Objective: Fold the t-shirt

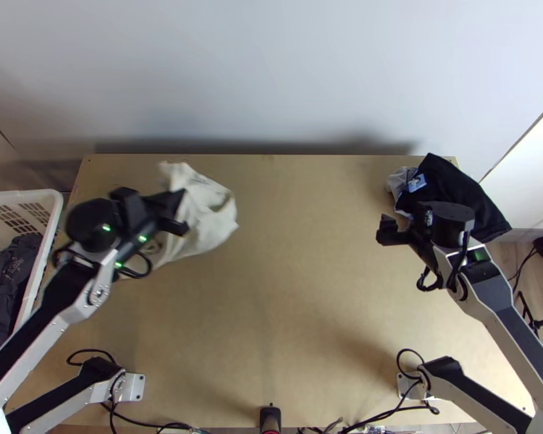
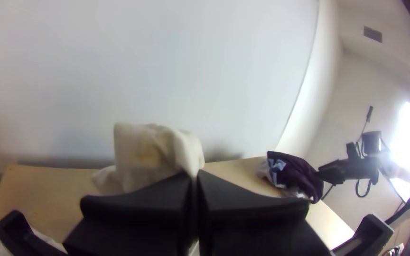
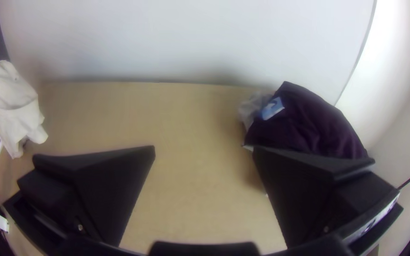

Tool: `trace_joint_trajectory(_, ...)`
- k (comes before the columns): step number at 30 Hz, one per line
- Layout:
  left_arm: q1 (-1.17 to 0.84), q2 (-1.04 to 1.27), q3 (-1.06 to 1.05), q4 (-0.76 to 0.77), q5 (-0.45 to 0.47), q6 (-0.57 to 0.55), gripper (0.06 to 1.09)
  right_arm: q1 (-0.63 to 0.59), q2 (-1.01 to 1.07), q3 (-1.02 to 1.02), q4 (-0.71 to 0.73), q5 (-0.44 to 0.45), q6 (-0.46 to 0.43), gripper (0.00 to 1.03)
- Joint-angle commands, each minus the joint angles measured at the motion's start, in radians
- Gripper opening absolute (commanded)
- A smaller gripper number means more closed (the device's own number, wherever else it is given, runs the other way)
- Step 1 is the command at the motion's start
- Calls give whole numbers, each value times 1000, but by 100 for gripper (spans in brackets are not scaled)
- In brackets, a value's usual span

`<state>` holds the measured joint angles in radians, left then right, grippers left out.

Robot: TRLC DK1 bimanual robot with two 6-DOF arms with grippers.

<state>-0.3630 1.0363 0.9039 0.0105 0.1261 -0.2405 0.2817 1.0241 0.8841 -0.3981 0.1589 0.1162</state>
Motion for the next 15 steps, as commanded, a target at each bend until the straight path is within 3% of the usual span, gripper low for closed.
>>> trace_joint_trajectory(1,-240,65,-60,120,-59,-6,10,-39,-58,-63,2,1,8,96)
trace_joint_trajectory(8,-381,234,-30,279,-66,-25,10,-76,-107,-140,24,1,14,96)
trace_joint_trajectory(15,-505,419,128,325,-88,-46,10,-130,-156,-203,31,1,13,96)
